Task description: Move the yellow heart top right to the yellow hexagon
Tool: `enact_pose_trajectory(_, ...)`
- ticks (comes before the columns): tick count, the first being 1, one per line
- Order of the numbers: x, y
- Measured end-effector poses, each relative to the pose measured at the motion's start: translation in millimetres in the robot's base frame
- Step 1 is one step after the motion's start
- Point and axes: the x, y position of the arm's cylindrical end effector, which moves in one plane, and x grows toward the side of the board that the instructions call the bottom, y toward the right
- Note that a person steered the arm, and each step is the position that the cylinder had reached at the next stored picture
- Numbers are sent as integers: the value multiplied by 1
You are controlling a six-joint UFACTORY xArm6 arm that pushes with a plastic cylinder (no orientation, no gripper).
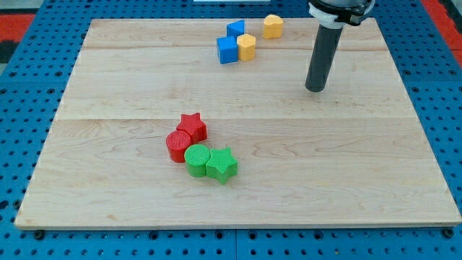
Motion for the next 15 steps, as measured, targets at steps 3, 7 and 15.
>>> enact_pose_trajectory(3,0,8)
enact_pose_trajectory(7,-108,-6)
enact_pose_trajectory(15,-178,-94)
